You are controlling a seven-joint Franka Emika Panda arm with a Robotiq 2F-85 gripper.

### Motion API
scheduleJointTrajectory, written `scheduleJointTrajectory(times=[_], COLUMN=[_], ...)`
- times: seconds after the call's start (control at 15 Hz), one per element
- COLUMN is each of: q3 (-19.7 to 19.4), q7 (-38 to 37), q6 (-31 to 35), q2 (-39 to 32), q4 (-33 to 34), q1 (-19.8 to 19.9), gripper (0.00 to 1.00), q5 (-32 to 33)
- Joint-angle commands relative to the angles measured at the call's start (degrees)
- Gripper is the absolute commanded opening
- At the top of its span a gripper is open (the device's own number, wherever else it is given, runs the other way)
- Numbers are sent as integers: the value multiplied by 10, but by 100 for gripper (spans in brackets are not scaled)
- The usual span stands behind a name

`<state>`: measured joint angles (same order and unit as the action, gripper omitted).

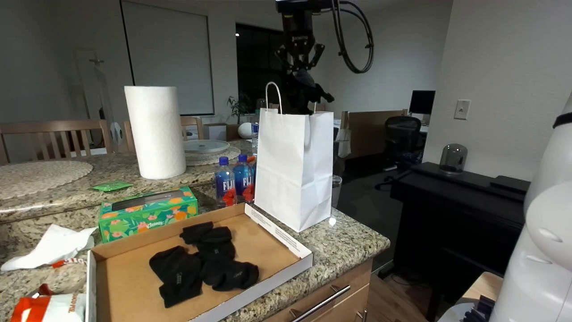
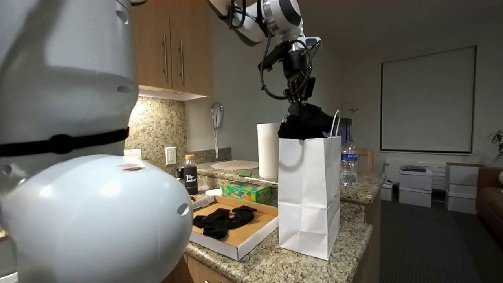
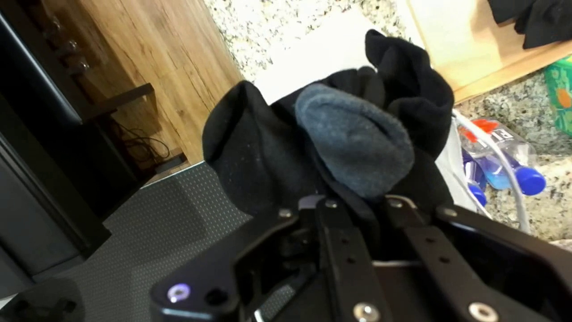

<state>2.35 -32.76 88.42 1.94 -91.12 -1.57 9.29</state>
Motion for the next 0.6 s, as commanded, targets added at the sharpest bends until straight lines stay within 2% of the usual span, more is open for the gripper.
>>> scheduleJointTrajectory(times=[0.0,0.07,0.13,0.2,0.53], q3=[-7,-10,-11,-13,-19], q7=[9,12,11,11,11], q6=[-15,-11,-4,2,11], q2=[-10,-11,-9,-7,4], q4=[-3,-3,-5,-7,2], q1=[5,5,4,5,7], gripper=[10,9,39,40,71], q5=[-15,-17,-19,-22,-40])
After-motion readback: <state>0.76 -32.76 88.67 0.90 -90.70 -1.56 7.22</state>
